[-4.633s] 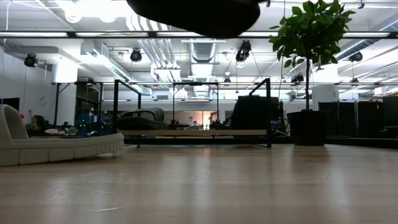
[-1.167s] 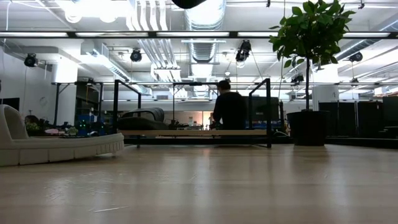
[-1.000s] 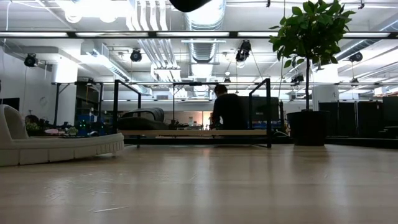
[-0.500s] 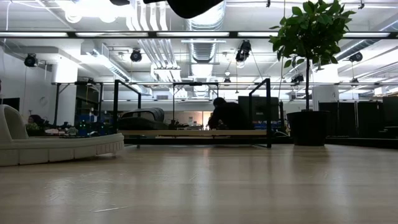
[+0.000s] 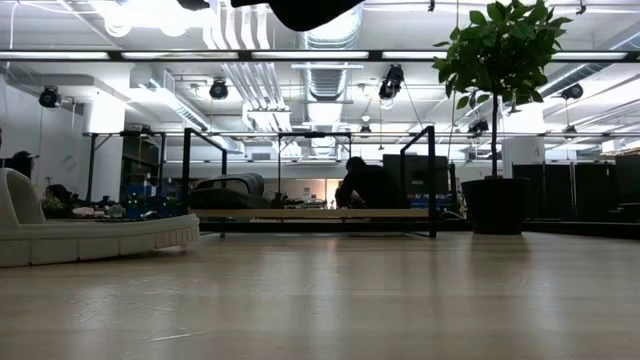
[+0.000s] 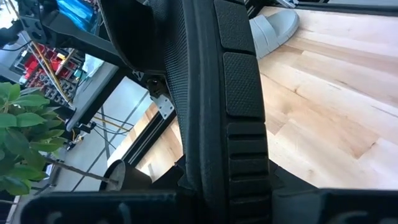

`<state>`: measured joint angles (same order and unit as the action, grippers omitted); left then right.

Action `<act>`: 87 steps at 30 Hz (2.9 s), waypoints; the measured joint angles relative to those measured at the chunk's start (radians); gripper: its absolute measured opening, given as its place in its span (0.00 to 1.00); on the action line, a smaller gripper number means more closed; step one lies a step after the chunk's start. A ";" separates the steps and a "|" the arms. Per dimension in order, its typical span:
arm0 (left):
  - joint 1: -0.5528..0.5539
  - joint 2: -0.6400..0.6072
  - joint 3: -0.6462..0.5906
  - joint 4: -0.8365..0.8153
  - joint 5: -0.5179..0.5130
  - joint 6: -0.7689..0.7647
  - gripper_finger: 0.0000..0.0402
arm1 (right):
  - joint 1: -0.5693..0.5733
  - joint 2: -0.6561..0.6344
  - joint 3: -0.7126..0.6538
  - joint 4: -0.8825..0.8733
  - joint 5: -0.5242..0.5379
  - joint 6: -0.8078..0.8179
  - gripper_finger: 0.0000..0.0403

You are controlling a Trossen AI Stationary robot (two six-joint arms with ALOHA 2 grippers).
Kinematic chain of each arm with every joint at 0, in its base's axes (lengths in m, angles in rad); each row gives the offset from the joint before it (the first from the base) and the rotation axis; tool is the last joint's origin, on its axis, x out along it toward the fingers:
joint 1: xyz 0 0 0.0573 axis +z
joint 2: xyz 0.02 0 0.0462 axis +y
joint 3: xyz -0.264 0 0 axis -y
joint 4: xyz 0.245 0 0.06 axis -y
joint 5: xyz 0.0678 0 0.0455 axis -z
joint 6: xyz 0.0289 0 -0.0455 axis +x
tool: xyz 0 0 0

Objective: Pick and place slides into the shelf
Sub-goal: Put the black slipper on the shelf

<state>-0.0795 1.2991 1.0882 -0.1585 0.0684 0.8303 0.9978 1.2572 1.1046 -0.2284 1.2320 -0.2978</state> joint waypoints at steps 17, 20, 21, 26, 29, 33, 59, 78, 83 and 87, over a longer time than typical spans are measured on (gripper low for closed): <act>0.002 -0.022 -0.006 -0.010 -0.062 -0.016 0.12 | 0.056 0.001 0.001 -0.001 0.000 0.003 0.57; 0.002 -0.022 -0.006 -0.006 -0.061 -0.016 0.12 | 0.051 0.001 0.000 -0.001 0.000 0.002 0.57; 0.002 -0.022 -0.006 -0.007 -0.061 -0.016 0.12 | 0.050 0.001 -0.001 -0.001 0.000 0.002 0.57; 0.002 -0.022 -0.006 -0.007 -0.059 -0.016 0.12 | 0.032 0.000 -0.001 0.003 0.072 0.002 0.57; 0.002 -0.022 -0.006 -0.007 -0.056 -0.016 0.12 | 0.014 -0.002 -0.008 -0.008 0.089 0.013 0.57; 0.002 -0.022 -0.006 -0.007 -0.055 -0.016 0.12 | -0.016 0.000 -0.022 -0.011 0.006 -0.009 0.57; 0.001 -0.022 -0.006 0.019 -0.048 -0.018 0.12 | -0.155 0.004 -0.030 0.003 -0.141 0.058 0.22; 0.002 -0.022 -0.008 0.037 -0.111 -0.298 0.22 | -0.167 0.005 -0.029 0.001 -0.102 0.035 0.09; 0.002 -0.022 -0.008 0.053 -0.148 -0.313 0.39 | -0.167 0.006 -0.029 -0.001 -0.103 0.027 0.09; 0.001 -0.023 -0.006 0.057 -0.291 -0.334 0.56 | -0.168 0.006 -0.030 -0.006 -0.076 0.019 0.09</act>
<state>-0.0784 1.2762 1.0824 -0.1018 -0.2224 0.4968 0.8299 1.2629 1.0748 -0.2344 1.1563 -0.2786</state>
